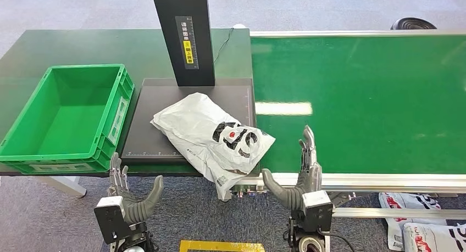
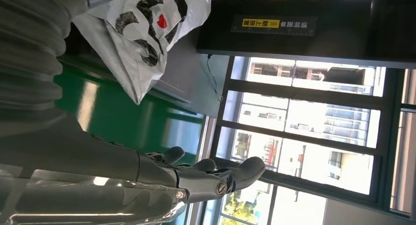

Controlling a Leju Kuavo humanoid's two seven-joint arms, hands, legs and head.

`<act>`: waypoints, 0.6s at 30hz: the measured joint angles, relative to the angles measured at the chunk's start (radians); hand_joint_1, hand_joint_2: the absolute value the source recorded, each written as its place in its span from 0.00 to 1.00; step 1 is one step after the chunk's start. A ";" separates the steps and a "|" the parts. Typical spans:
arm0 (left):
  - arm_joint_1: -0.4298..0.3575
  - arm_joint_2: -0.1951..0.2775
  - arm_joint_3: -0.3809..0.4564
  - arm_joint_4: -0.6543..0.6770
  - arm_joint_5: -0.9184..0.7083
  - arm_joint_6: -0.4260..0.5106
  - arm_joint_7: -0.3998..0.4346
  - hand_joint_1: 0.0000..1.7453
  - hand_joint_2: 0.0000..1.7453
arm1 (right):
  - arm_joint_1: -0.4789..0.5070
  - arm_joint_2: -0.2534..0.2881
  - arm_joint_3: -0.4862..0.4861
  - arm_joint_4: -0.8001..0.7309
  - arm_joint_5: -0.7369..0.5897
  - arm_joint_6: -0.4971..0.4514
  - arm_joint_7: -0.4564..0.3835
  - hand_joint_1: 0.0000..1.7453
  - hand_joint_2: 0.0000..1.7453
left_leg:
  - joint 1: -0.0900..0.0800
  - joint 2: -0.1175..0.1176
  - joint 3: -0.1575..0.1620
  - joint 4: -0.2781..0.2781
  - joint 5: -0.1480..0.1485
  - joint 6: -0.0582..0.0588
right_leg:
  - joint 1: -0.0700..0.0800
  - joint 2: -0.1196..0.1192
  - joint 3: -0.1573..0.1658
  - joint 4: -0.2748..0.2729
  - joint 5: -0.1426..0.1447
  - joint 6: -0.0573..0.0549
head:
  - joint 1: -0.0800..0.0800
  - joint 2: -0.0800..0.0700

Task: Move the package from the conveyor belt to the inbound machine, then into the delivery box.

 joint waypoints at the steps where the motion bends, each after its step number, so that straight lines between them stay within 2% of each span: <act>1: 0.000 0.002 0.002 -0.001 -0.001 0.000 0.000 0.00 1.00 | 0.008 0.000 0.000 -0.007 0.000 0.000 0.000 0.00 1.00 | 0.000 0.000 0.000 0.000 0.000 0.000 | 0.000 0.000 0.000 0.000 0.000 0.000 | 0.000 0.000; 5: -0.002 0.011 0.008 -0.002 -0.071 -0.011 0.031 0.00 1.00 | 0.026 0.001 0.000 -0.024 0.010 0.026 0.010 0.00 1.00 | 0.000 0.000 0.001 0.000 0.000 0.000 | 0.000 0.000 0.001 0.000 0.000 0.000 | 0.000 0.000; 10: -0.058 0.072 0.023 -0.001 -0.406 -0.127 0.206 0.00 1.00 | 0.054 0.020 0.003 -0.045 0.039 0.088 0.015 0.00 1.00 | 0.000 0.000 0.002 0.000 0.001 0.000 | 0.000 0.000 0.001 0.000 0.000 0.000 | 0.000 0.000; 14: -0.202 0.162 0.025 0.063 -0.583 -0.191 0.266 0.00 1.00 | 0.055 0.033 0.005 -0.056 0.041 0.133 0.011 0.00 1.00 | 0.001 0.000 0.002 0.000 0.003 -0.001 | 0.000 0.000 0.001 0.000 0.001 -0.002 | 0.000 0.000; 18: -0.346 0.229 0.025 0.167 -0.614 -0.210 0.271 0.00 1.00 | 0.048 0.044 0.004 -0.056 0.038 0.149 0.006 0.00 1.00 | 0.000 0.001 0.003 0.000 0.004 -0.002 | 0.000 0.000 0.002 0.001 0.003 -0.003 | 0.000 0.000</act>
